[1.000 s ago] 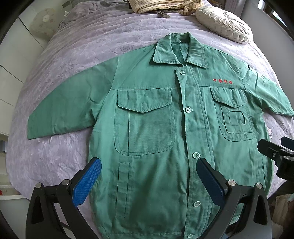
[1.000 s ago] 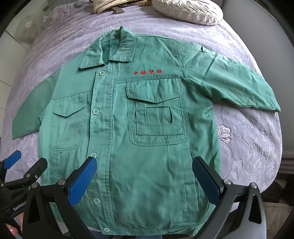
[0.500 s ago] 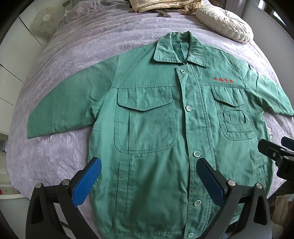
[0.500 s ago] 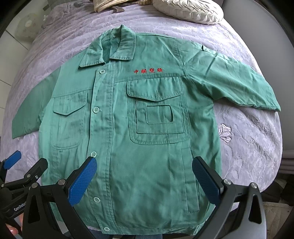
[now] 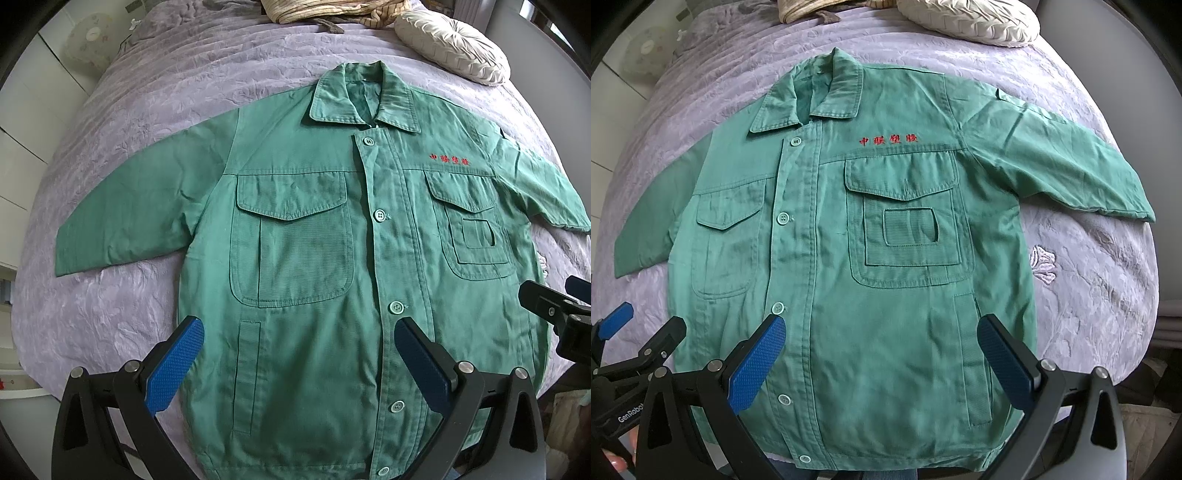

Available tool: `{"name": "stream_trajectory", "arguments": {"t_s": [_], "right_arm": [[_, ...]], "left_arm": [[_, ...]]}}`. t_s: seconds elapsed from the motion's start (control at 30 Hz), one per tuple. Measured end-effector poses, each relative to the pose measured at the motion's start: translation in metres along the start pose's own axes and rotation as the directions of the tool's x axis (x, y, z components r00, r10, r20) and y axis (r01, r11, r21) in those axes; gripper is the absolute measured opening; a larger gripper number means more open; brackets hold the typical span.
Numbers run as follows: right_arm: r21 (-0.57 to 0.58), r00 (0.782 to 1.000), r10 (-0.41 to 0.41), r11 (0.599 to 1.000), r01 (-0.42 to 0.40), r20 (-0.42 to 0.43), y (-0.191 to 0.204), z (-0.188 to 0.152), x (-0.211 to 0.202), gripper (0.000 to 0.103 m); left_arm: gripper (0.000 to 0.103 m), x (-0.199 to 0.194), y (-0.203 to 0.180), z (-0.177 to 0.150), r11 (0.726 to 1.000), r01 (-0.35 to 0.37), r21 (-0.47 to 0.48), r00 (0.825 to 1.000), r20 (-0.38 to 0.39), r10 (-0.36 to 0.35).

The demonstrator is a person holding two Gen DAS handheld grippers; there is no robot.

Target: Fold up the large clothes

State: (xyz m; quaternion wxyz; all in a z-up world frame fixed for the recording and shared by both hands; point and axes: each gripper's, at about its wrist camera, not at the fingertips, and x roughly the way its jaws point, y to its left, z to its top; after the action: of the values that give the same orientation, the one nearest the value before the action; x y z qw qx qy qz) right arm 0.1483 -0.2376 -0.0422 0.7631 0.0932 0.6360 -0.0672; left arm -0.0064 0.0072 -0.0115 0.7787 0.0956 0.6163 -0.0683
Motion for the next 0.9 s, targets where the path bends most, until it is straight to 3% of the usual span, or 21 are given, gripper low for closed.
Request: {"name": "stream_trajectory", "arguments": {"t_s": [0.9], "right_arm": [[0.001, 1.0, 0.0, 1.0, 0.0, -0.002, 0.003, 0.002, 0.0007, 0.103]], "left_arm": [[0.103, 0.0017, -0.003, -0.0029, 1.0, -0.001, -0.002, 1.0, -0.007, 0.001]]}}
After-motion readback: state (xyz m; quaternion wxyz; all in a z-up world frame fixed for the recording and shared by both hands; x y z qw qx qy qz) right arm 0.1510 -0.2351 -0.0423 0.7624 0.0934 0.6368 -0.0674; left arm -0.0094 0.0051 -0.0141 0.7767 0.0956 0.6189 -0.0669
